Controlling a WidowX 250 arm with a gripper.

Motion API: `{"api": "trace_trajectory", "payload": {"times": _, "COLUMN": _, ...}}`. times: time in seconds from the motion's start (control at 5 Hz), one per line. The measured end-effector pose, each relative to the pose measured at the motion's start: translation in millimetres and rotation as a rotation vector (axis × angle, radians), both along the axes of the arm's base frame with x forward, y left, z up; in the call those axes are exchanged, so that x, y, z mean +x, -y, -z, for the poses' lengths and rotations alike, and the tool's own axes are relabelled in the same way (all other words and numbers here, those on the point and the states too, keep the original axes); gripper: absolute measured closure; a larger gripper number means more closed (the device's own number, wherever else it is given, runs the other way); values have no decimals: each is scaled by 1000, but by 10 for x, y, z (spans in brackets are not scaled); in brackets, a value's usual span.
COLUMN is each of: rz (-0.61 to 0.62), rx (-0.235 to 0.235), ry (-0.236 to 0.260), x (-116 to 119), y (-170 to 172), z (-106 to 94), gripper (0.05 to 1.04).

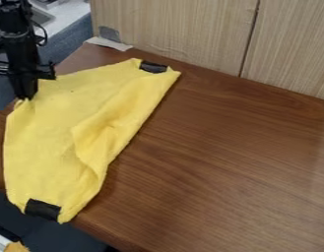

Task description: Fold the cloth from left to right

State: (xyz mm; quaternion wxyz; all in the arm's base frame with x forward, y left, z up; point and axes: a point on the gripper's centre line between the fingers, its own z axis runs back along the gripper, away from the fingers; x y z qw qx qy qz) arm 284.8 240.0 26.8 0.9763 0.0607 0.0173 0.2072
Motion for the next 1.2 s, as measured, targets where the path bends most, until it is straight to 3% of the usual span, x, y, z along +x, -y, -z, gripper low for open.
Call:
{"api": "trace_trajectory", "payload": {"times": 0.4, "rz": 7, "rx": -22, "ry": 38, "x": -1, "y": 269, "z": -418, "gripper": 1015}}
{"api": "trace_trajectory", "payload": {"times": 0.6, "rz": 90, "rx": -55, "ry": 77, "x": 16, "y": 663, "z": -624, "gripper": 1015}}
{"api": "trace_trajectory", "payload": {"times": 0.8, "rz": 187, "rx": -79, "ry": 80, "x": 34, "y": 1076, "z": -662, "gripper": 1015}}
{"api": "trace_trajectory", "payload": {"times": 1.2, "rz": 288, "rx": -82, "ry": 76, "x": 88, "y": 1614, "z": -446, "gripper": 1015}}
